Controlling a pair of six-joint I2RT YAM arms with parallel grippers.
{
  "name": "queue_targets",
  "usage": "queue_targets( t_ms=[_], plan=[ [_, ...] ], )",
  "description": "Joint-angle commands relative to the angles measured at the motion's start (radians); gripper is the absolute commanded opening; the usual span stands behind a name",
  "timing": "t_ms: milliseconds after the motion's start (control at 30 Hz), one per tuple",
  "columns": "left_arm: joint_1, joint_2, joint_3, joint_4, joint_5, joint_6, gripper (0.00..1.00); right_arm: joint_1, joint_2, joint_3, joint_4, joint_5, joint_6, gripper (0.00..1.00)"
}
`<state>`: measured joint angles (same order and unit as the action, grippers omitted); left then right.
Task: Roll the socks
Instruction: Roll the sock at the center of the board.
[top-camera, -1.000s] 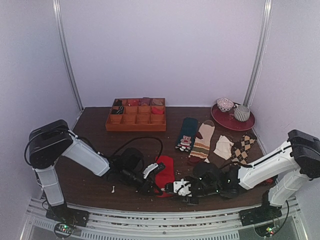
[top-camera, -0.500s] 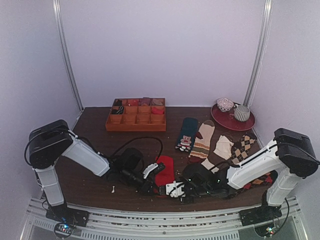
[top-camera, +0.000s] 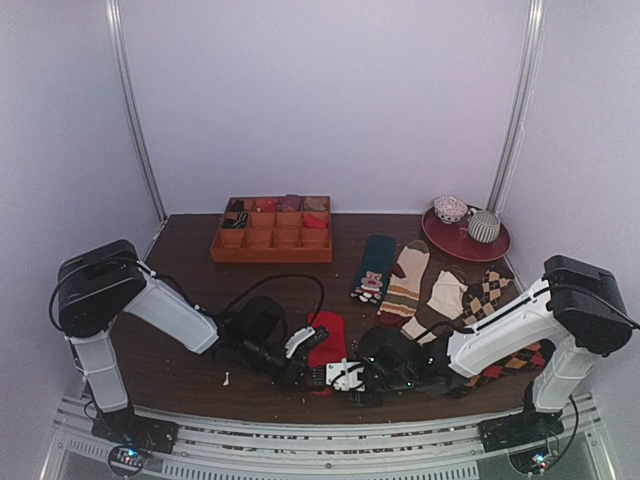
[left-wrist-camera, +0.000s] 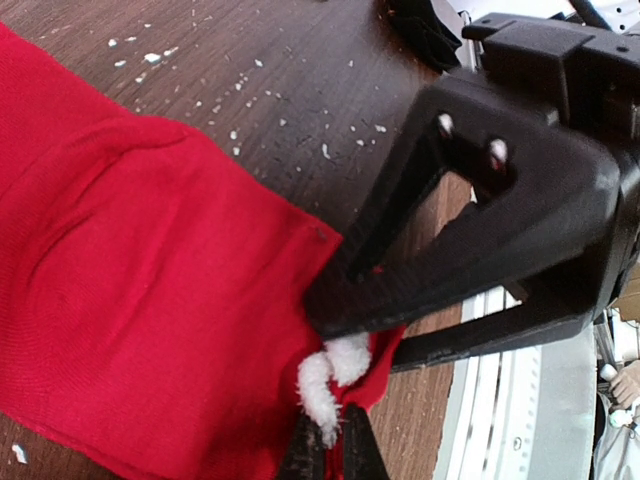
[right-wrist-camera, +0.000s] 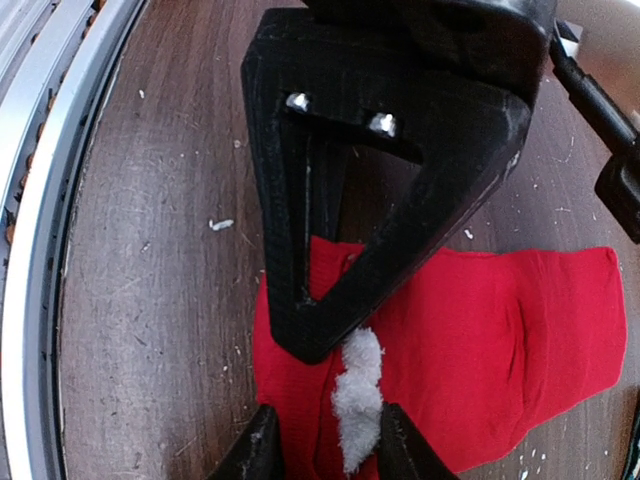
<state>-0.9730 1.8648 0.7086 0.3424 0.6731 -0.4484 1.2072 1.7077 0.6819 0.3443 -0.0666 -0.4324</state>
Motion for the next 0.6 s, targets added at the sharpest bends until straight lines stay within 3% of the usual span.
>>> queue_targets(
  t_ms=[0, 133, 400, 567],
  plan=[
    [-0.006, 0.073, -0.058, -0.217, -0.065, -0.004, 0.00, 0.005, 0.050, -0.001, -0.120, 0.029, 0.056, 0.21],
    [-0.006, 0.027, -0.060, -0.206, -0.143, 0.010, 0.00, 0.000, 0.064, -0.007, -0.141, -0.032, 0.123, 0.07],
    [-0.006, -0.259, -0.076, -0.137, -0.414, 0.148, 0.59, -0.083, 0.055, -0.007, -0.169, -0.356, 0.312, 0.04],
    [-0.017, -0.500, -0.208, 0.102, -0.514, 0.283, 0.76, -0.172, 0.133, 0.053, -0.240, -0.580, 0.435, 0.04]
  ],
)
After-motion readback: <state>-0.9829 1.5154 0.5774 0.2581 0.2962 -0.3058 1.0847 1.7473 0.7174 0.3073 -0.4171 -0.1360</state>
